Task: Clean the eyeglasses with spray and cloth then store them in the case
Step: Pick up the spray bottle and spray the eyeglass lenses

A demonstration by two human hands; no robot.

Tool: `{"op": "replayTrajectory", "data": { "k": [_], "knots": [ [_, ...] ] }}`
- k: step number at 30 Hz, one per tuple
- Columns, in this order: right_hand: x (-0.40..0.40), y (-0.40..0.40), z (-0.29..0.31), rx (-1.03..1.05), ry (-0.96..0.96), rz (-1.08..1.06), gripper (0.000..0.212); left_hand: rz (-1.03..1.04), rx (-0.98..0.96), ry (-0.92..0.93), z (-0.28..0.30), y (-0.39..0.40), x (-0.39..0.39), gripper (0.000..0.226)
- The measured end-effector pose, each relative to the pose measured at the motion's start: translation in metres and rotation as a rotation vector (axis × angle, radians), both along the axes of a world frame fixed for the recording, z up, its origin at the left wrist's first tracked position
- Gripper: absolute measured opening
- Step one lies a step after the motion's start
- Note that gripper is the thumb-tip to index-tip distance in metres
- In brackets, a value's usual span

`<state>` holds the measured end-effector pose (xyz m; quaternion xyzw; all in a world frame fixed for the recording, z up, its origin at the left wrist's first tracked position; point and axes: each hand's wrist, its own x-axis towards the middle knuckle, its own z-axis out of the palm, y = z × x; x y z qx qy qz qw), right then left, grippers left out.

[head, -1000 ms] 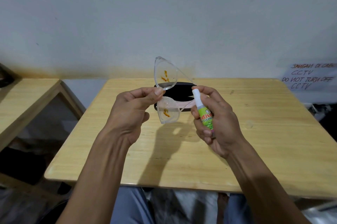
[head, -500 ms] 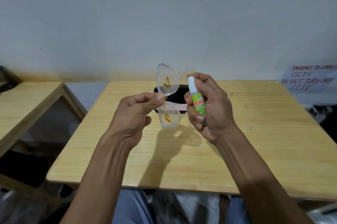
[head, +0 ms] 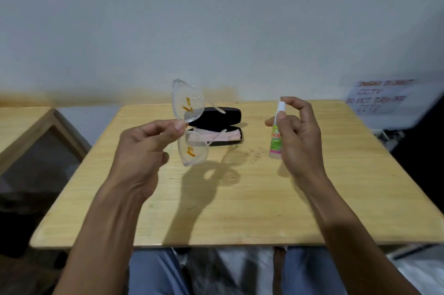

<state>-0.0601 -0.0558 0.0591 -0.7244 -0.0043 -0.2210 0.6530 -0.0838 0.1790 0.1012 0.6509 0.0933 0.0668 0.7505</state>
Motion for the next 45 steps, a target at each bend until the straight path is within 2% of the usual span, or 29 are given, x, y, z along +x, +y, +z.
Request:
{"op": "replayTrajectory", "data": {
  "k": [2,6,13,30,32,35,37,39,42,45],
  "knots": [
    [0.008,-0.020,-0.014,-0.131,-0.028,-0.104,0.020,0.022,-0.001,0.007,-0.006,0.002,0.002,0.017],
    [0.028,-0.049,-0.029,-0.252,-0.004,-0.259,0.023,0.029,-0.033,0.014,-0.017,0.002,0.002,0.015],
    [0.044,-0.065,-0.044,-0.349,0.020,-0.301,0.022,0.046,-0.042,0.005,-0.028,0.008,-0.001,0.016],
    [0.046,-0.069,-0.053,-0.383,0.049,-0.331,0.024,0.034,-0.033,0.006,-0.037,0.017,-0.003,0.021],
    [0.044,-0.069,-0.050,-0.466,-0.004,-0.371,0.028,0.033,-0.044,0.007,-0.035,0.017,-0.005,0.019],
    [0.039,-0.057,-0.038,-0.604,-0.195,-0.462,0.027,0.051,-0.047,0.007,-0.033,0.020,-0.007,0.018],
    [0.036,-0.037,-0.030,-0.634,-0.266,-0.403,0.025,0.062,-0.055,0.002,-0.032,0.024,-0.010,0.016],
    [0.037,-0.012,-0.029,-0.652,-0.253,-0.258,0.021,0.071,-0.045,0.003,-0.032,0.029,-0.012,0.018],
    [0.051,0.016,-0.039,-0.692,-0.124,-0.065,0.020,0.086,-0.031,0.005,-0.033,0.039,-0.015,0.017],
    [0.070,0.030,-0.053,-0.843,0.045,0.044,0.029,0.086,0.007,0.008,-0.036,0.050,-0.017,0.023]
  ]
}}
